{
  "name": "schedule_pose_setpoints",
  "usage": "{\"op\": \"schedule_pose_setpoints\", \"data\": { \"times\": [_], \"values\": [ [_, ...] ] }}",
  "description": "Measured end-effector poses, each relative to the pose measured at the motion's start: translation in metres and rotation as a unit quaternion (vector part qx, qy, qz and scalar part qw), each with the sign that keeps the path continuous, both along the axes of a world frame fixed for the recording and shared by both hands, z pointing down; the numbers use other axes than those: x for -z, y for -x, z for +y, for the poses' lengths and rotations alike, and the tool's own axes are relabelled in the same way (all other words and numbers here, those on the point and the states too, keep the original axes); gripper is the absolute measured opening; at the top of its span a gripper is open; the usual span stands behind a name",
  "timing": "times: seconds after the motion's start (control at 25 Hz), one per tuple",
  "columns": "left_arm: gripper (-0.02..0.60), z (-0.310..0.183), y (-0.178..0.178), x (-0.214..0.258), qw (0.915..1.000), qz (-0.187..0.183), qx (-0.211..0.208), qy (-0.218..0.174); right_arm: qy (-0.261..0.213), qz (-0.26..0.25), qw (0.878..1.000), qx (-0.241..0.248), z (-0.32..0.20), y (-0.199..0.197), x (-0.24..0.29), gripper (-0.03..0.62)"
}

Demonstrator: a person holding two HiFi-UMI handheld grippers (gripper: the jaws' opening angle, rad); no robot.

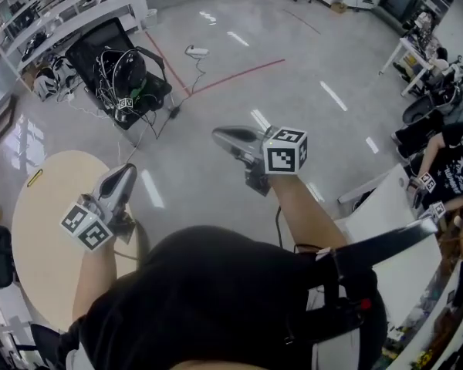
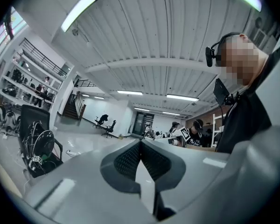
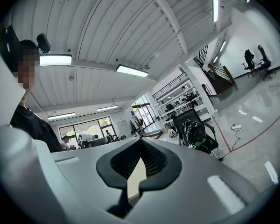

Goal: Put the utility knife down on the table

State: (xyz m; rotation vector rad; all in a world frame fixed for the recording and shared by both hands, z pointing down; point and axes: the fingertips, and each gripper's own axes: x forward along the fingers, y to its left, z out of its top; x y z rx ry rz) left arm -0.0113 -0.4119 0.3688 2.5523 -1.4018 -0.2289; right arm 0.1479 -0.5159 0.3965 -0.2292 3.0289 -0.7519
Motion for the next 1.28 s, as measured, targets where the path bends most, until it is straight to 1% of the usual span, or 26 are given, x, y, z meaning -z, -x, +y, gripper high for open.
{"op": "schedule_pose_setpoints", "data": {
  "times": [0.12,0.2,0.36,0.52,0.68,0.84,0.96,1.08,1.2,1.28],
  "values": [
    [0.0,0.03,0.021,0.005,0.9996,0.004,-0.025,-0.015,-0.009,0.005,1.0,-0.028,0.035,0.013,0.011,0.014],
    [0.0,0.057,0.043,0.006,0.9993,0.006,-0.035,-0.015,-0.011,0.007,0.999,-0.043,0.063,0.03,0.017,0.014],
    [0.0,0.115,0.088,0.0,0.9989,-0.004,-0.046,-0.012,-0.008,0.002,0.997,-0.078,0.115,0.063,0.016,0.014],
    [-0.001,0.159,0.131,-0.01,0.999,0.001,-0.046,-0.003,0.003,0.003,0.995,-0.096,0.155,0.094,0.014,0.014],
    [-0.001,0.182,0.152,-0.013,0.9989,0.024,-0.04,0.0,0.0,0.016,0.995,-0.1,0.18,0.107,0.022,0.014],
    [0.0,0.194,0.155,-0.01,0.9987,0.028,-0.04,-0.013,-0.017,0.011,0.995,-0.101,0.193,0.107,0.037,0.014],
    [0.0,0.2,0.147,-0.005,0.9988,0.027,-0.035,-0.022,-0.027,0.001,0.995,-0.096,0.198,0.097,0.048,0.013],
    [-0.002,0.2,0.133,0.002,0.999,0.025,-0.023,-0.03,-0.042,-0.007,0.995,-0.09,0.201,0.078,0.057,0.013],
    [0.0,0.196,0.111,0.007,0.9987,0.031,-0.011,-0.038,-0.061,0.006,0.994,-0.094,0.197,0.052,0.057,0.012],
    [0.0,0.193,0.093,0.008,0.9985,0.039,-0.007,-0.037,-0.062,0.011,0.993,-0.097,0.193,0.033,0.055,0.012]
  ]
}}
